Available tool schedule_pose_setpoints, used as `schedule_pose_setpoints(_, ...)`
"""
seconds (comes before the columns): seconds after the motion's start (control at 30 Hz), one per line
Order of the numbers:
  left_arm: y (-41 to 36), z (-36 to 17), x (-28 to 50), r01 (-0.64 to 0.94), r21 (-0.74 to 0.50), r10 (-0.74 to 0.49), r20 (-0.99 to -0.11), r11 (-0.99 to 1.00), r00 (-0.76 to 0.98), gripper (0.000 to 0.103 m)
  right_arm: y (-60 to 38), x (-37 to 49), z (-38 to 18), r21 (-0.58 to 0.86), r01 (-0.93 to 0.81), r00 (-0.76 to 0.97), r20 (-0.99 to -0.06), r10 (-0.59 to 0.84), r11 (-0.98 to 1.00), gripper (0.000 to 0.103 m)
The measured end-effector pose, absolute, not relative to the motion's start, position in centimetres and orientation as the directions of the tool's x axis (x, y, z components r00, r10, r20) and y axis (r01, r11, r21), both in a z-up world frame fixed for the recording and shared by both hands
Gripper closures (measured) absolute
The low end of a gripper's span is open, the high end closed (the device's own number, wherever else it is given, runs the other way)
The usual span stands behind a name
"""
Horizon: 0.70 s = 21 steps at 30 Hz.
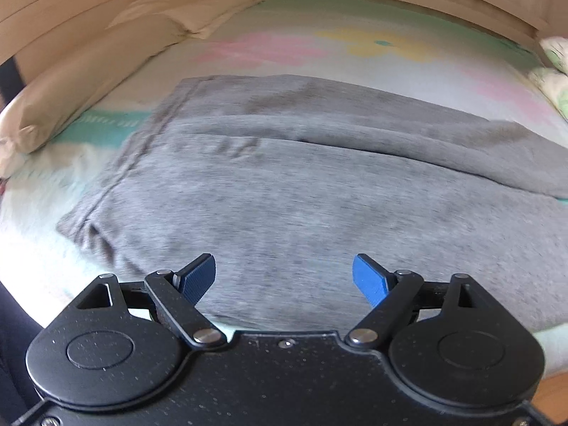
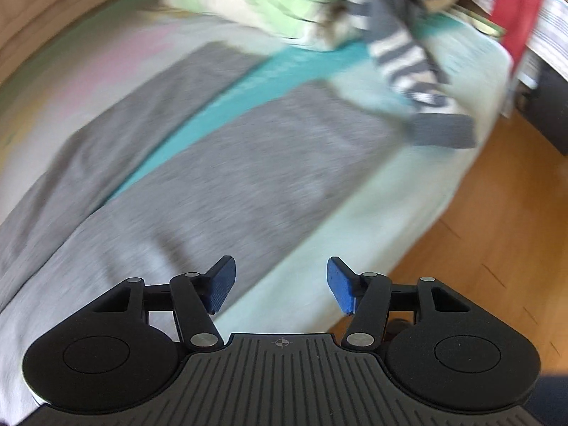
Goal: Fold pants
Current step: 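Swing the right tool toward the pant leg cuff and close on it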
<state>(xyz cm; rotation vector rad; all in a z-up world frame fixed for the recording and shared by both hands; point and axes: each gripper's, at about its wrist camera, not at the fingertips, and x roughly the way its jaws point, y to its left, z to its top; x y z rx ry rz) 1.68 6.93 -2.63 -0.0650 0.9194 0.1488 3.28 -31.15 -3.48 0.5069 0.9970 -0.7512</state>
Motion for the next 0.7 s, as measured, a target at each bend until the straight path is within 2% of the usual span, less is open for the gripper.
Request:
schedule_pose_setpoints(0.17, 5.1, -2.6, 2.0, -0.094, -0.003, 0.053, -0.808, 0.996, 0.586, 0.019, -36.2, 3.1, -5.1, 0.047, 0.84, 0.251, -0.917, -0.309, 0.541, 0.048)
schedule_pose_setpoints(0.47, 4.7, -2.8, 2.7, -0.087, -0.025, 0.028, -0.826, 0.996, 0.563, 0.019, -39.1, 4.3, -7.8, 0.189, 0.875, 0.302, -0.933, -0.196, 0.445, 0.048)
schedule_pose_setpoints(0.53, 4.7, -2.9, 2.7, -0.088, -0.023, 0.031, -0.825, 0.996, 0.565, 0.019, -39.3, 5.1, -8.5, 0.174, 0.881, 0.282, -0.94, -0.193, 0.44, 0.053)
schedule_pose_setpoints(0.63, 4.7, -2.9, 2.7, -0.088, -0.02, 0.033, -0.827, 0.996, 0.561, 0.019, -39.0, 6.0, -8.7, 0.176, 0.873, 0.286, -0.94, -0.186, 0.455, 0.072)
schedule_pose_setpoints(0.7, 4.8, -2.9, 2.6, -0.084, -0.016, 0.034, -0.827, 0.996, 0.562, 0.019, -38.5, 6.7, -8.3, 0.168, 0.851, 0.298, -0.935, -0.193, 0.498, 0.093)
